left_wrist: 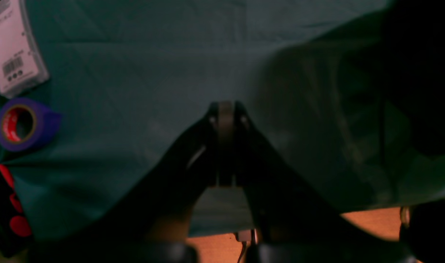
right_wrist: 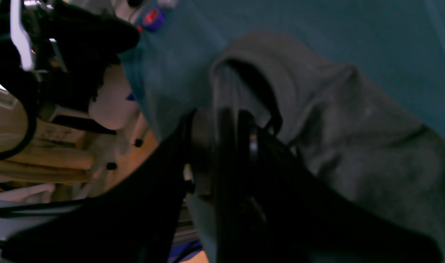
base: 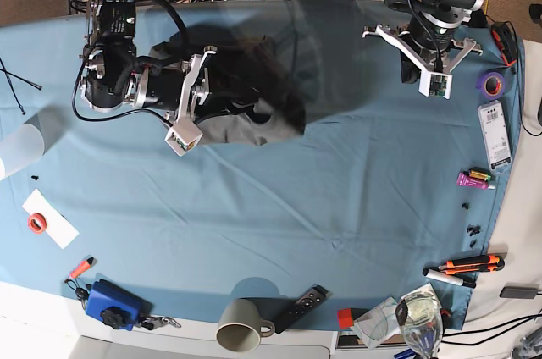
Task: Fold the T-shirt properly
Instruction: 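Lower the folded bundle with the right gripper and press it flat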
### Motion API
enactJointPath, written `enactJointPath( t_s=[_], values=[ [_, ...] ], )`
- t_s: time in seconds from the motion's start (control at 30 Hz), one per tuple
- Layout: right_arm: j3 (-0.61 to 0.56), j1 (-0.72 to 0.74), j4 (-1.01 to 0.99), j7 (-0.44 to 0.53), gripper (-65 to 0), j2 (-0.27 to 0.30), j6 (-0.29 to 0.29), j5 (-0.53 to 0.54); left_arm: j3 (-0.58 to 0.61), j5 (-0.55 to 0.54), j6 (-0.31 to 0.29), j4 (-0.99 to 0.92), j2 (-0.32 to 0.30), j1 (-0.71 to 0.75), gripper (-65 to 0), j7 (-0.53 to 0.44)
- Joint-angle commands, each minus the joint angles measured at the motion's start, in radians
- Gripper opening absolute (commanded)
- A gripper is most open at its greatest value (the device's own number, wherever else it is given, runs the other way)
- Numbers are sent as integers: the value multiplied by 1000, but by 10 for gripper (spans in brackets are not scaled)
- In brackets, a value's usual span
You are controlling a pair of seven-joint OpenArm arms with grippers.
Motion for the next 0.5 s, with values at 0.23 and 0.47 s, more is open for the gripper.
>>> enactJointPath(
  t_s=[0.23,0.47],
  values=[
    [28,47,50,18,-521,7,1,3,-2,-6,-1,17,0,20,-650,-25],
    [237,128,83,18,-521,-17,1,-81,-2,-6,-1,17,0,34,-650,-25]
  ],
)
